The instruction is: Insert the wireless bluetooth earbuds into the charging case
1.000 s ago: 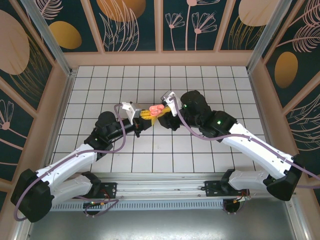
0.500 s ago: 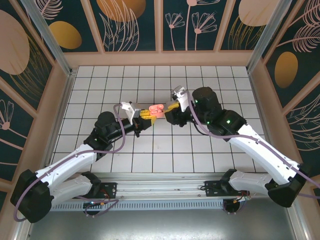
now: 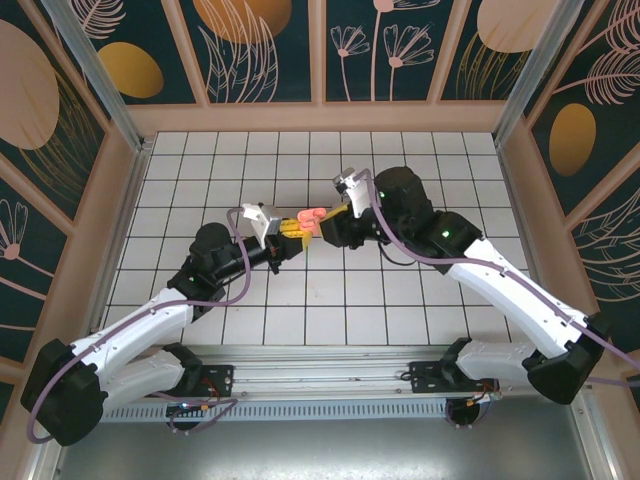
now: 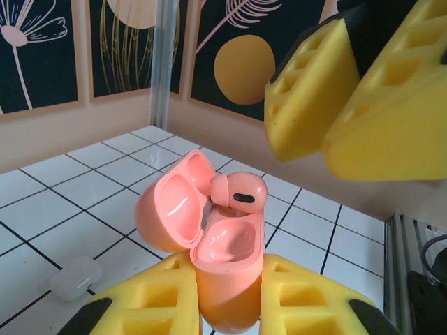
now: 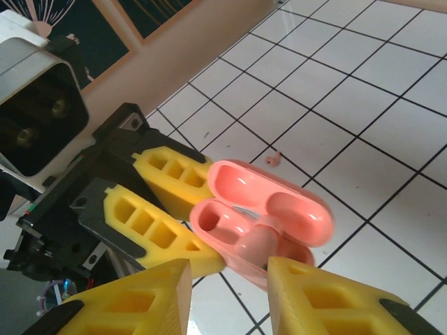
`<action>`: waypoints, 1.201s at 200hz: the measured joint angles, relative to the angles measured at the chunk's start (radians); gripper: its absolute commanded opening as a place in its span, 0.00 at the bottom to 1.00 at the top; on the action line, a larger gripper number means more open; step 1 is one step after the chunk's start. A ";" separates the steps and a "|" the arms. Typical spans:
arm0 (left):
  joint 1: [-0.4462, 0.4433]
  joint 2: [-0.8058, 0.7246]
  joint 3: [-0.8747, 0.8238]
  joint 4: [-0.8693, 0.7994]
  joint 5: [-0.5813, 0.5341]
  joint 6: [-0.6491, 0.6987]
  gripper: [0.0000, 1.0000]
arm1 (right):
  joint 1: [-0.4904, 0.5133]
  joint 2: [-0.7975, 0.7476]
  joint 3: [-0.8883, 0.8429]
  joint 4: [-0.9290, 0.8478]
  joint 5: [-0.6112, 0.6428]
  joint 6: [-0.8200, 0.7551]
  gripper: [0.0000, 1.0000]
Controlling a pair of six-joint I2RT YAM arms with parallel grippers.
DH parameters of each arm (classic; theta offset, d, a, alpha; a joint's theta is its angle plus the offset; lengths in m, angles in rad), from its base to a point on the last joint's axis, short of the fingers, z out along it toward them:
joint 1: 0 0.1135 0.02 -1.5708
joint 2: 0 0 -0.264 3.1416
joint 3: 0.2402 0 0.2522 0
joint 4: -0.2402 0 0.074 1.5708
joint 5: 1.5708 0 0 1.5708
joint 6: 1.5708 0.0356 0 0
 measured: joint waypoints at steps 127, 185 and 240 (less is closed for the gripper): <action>0.000 0.000 0.026 -0.042 -0.006 0.003 0.15 | 0.057 0.117 0.167 -0.165 0.240 0.100 0.31; 0.000 0.002 0.030 -0.053 0.005 0.003 0.15 | 0.058 0.143 0.247 -0.234 0.230 0.084 0.32; 0.000 0.009 0.035 -0.053 0.028 0.002 0.15 | 0.065 0.179 0.277 -0.276 0.184 0.068 0.32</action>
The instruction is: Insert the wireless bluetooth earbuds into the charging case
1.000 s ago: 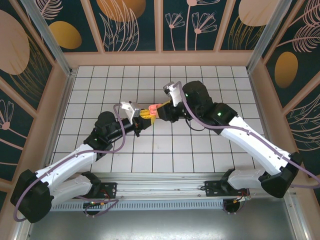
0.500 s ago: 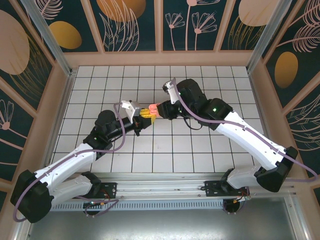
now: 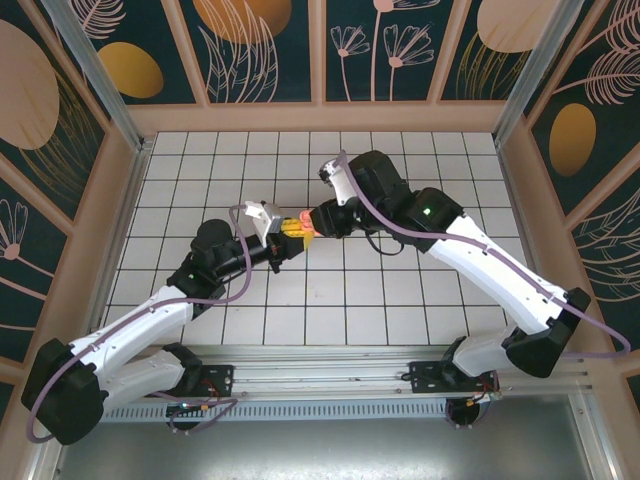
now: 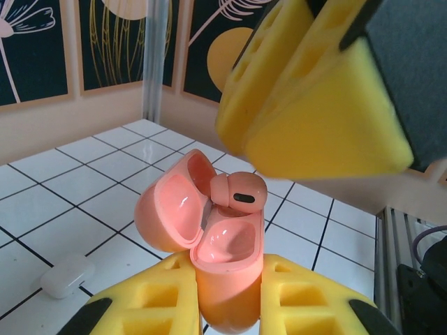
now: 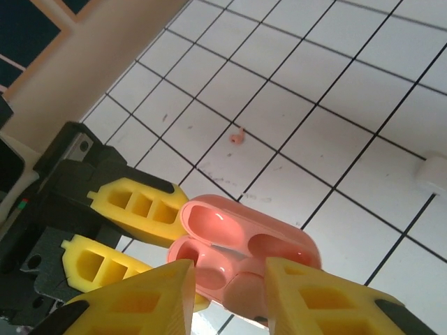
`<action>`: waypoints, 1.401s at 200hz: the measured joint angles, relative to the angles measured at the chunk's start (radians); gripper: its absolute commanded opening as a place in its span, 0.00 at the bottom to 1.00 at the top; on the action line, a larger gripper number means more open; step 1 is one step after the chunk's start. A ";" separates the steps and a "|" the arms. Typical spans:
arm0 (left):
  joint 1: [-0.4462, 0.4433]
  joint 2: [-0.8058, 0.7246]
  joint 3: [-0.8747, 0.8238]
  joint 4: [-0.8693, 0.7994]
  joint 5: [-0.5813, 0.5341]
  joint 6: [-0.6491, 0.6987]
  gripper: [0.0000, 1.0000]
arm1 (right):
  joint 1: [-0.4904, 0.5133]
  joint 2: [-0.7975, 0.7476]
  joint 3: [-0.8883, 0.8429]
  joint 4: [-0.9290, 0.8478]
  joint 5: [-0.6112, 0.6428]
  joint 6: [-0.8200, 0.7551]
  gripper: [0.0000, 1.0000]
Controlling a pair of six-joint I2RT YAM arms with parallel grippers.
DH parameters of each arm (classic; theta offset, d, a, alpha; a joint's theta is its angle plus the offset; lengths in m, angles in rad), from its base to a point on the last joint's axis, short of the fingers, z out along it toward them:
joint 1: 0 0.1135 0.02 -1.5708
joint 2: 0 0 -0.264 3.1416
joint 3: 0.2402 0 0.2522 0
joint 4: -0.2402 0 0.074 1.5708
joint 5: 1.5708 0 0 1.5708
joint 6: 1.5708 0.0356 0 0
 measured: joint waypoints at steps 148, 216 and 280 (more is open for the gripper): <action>0.000 0.008 0.011 -0.022 0.022 -0.007 0.15 | 0.006 0.038 0.031 -0.085 0.011 -0.052 0.34; 0.000 0.014 0.015 -0.023 0.027 -0.007 0.15 | 0.010 0.038 0.031 -0.085 0.034 -0.091 0.27; 0.000 0.013 0.014 -0.010 0.073 -0.008 0.15 | -0.035 0.002 -0.001 -0.072 -0.066 -0.138 0.21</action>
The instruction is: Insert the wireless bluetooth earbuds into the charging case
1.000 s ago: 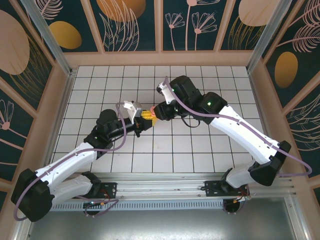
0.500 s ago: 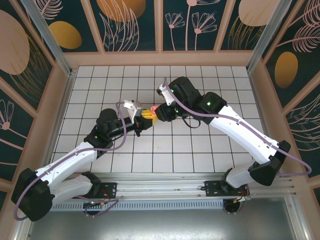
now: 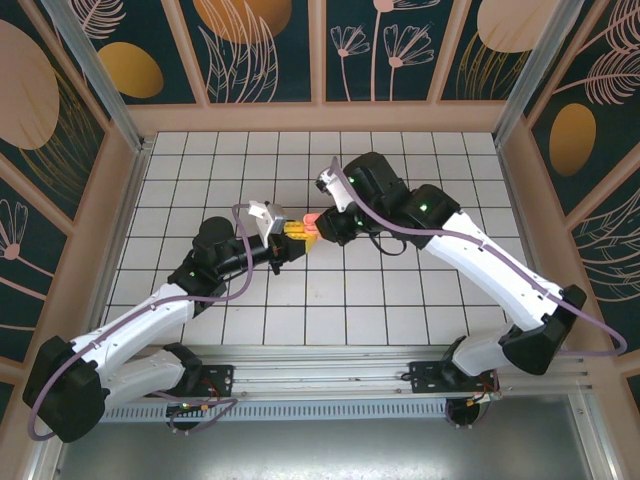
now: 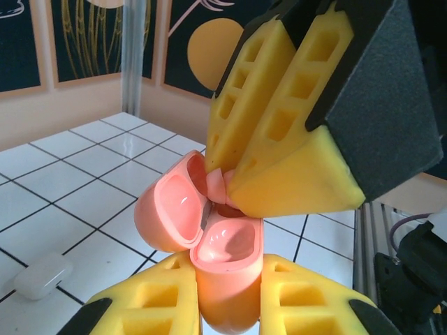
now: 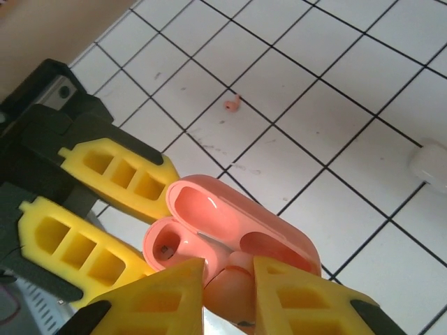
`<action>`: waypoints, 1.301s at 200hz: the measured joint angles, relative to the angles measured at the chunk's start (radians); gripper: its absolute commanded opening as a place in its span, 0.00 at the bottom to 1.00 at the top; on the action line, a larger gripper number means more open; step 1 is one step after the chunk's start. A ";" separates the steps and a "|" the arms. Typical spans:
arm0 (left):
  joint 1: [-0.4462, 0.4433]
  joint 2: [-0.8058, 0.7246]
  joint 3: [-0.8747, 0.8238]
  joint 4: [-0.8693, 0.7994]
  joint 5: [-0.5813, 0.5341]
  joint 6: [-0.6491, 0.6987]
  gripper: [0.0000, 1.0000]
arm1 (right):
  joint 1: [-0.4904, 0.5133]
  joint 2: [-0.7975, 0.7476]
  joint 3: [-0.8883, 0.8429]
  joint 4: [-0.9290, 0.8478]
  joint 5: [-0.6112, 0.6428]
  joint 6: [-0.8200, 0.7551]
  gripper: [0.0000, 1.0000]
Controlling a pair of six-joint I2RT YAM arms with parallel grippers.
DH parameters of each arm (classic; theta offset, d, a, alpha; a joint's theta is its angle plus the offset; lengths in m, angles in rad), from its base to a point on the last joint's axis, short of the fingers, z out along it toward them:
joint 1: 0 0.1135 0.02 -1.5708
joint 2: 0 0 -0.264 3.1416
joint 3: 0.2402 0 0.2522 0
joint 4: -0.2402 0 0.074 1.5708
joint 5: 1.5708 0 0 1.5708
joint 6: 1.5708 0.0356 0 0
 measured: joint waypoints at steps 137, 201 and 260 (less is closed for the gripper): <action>0.000 -0.038 -0.041 0.131 0.083 -0.035 0.15 | -0.071 -0.065 -0.037 0.023 -0.264 -0.045 0.34; 0.000 -0.040 -0.047 0.146 0.083 -0.052 0.15 | -0.071 -0.078 -0.037 0.022 -0.241 -0.045 0.39; 0.000 -0.040 -0.050 0.146 0.080 -0.052 0.15 | -0.071 -0.078 -0.037 0.021 -0.208 -0.045 0.39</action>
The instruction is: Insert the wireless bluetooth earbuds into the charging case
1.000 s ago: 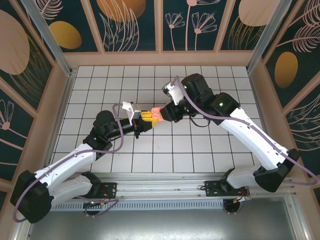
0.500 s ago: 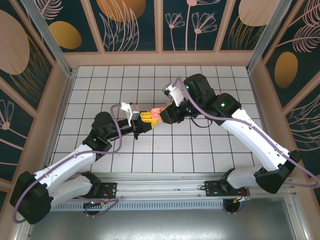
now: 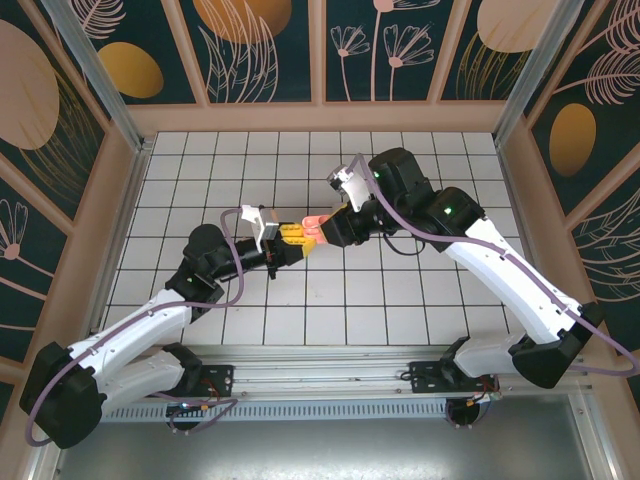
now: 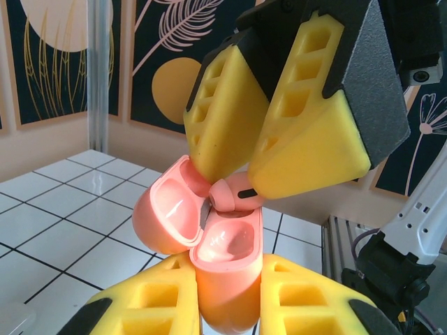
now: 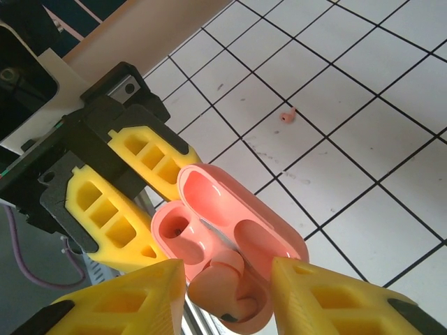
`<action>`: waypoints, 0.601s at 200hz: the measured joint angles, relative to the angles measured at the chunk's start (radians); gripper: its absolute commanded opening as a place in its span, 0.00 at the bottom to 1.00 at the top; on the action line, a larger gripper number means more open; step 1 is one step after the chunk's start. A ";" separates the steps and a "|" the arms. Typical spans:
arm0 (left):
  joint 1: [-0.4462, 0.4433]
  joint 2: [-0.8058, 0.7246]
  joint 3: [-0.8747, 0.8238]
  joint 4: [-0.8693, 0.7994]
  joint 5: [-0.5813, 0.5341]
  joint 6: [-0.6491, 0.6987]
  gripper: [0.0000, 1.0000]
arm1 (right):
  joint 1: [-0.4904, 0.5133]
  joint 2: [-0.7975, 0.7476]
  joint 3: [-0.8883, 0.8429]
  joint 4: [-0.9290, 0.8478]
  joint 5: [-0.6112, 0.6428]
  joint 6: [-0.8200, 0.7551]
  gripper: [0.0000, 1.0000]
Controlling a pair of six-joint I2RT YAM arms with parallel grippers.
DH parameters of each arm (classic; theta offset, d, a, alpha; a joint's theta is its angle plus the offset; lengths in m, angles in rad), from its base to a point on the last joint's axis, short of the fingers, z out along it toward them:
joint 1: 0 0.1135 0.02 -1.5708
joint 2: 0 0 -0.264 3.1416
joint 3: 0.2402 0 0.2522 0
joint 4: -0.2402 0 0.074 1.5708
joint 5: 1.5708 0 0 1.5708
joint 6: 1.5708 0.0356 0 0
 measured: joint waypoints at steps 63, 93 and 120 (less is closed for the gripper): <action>0.000 0.000 -0.002 0.000 -0.001 0.000 0.15 | 0.000 -0.004 0.003 0.000 0.039 0.000 0.39; 0.000 0.000 -0.002 0.009 0.015 0.000 0.15 | -0.003 -0.025 0.003 0.005 0.069 0.000 0.39; 0.000 0.000 -0.002 0.029 0.029 0.000 0.15 | -0.006 -0.043 0.003 0.019 0.091 0.001 0.39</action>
